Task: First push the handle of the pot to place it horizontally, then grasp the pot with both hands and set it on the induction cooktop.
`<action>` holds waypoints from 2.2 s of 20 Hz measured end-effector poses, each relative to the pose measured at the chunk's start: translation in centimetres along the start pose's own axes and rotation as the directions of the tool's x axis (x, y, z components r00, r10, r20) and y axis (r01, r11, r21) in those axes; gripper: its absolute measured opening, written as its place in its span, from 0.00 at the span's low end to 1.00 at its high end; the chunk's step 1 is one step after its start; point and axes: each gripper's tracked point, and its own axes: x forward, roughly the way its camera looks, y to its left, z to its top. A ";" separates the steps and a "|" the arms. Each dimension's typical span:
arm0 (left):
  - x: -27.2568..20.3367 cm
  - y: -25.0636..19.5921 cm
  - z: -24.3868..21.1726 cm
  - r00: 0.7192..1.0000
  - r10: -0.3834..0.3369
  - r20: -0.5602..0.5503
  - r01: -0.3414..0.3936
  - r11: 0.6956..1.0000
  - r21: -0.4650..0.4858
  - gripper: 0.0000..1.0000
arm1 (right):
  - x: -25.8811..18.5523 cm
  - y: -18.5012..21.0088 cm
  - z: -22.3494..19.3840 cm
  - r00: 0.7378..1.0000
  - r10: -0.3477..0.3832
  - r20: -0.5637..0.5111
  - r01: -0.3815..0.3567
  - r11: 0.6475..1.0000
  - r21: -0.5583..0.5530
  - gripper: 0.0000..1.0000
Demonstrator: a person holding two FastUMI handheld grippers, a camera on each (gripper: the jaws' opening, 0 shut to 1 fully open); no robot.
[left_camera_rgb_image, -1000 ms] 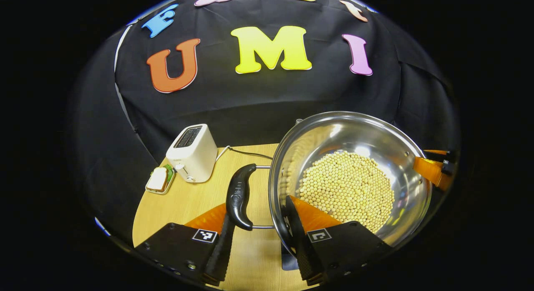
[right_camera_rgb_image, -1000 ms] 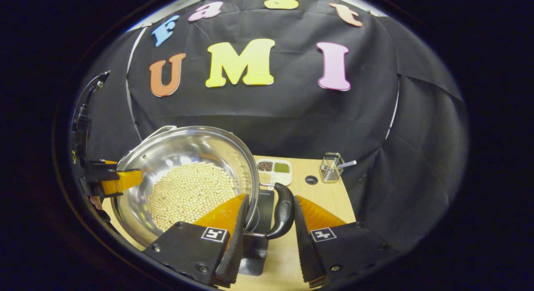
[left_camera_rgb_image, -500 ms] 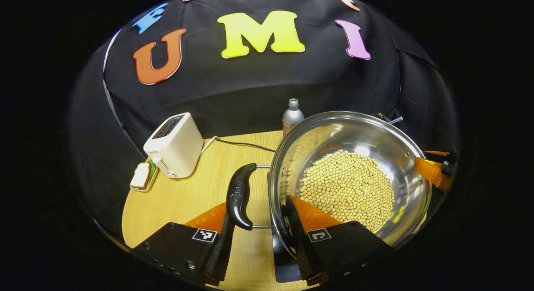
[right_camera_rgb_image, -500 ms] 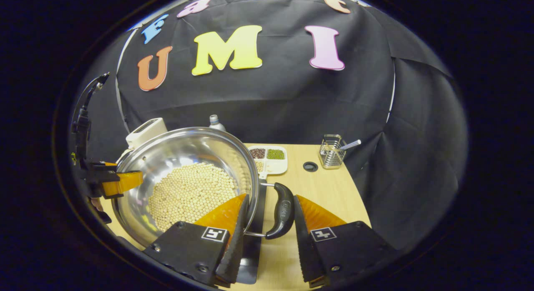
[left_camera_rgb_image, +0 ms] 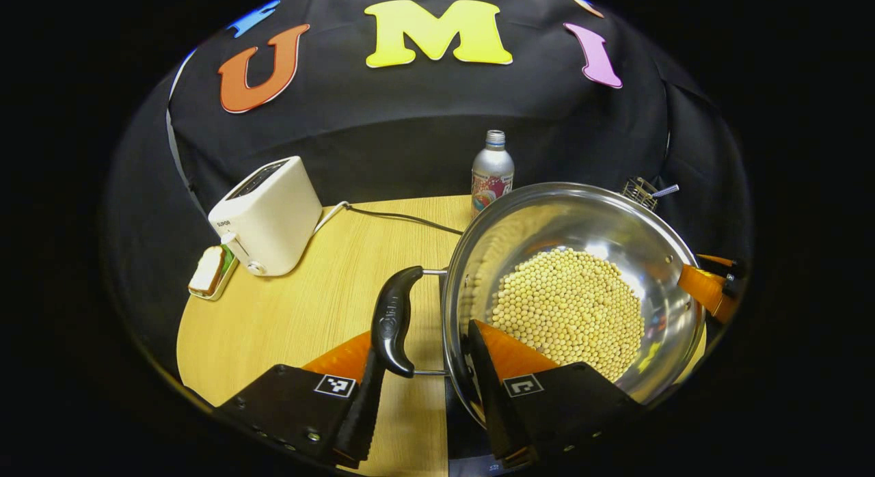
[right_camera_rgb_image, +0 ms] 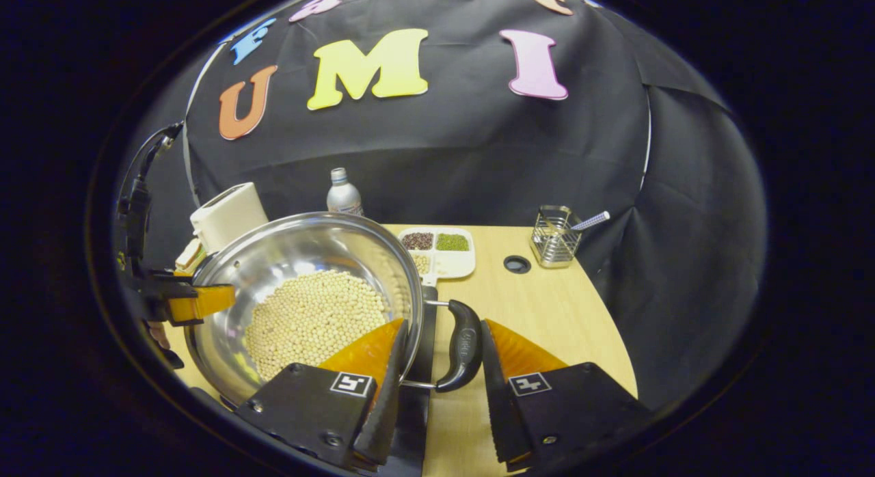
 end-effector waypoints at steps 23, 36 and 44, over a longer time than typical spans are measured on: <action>-1.9 1.1 1.9 0.971 0.085 0.225 -0.077 0.996 -0.042 0.97 | -2.7 0.3 1.0 0.988 -0.005 0.153 0.002 1.000 0.023 0.76; -9.9 -0.3 0.6 0.941 0.060 0.333 -0.028 0.994 -0.102 0.97 | -11.2 0.8 0.5 0.963 -0.011 0.271 0.003 1.000 0.031 0.95; -14.9 -0.1 -0.1 0.916 0.057 0.396 0.021 0.982 -0.190 0.96 | -15.3 0.8 -0.9 0.957 0.000 0.291 -0.018 0.998 0.062 0.95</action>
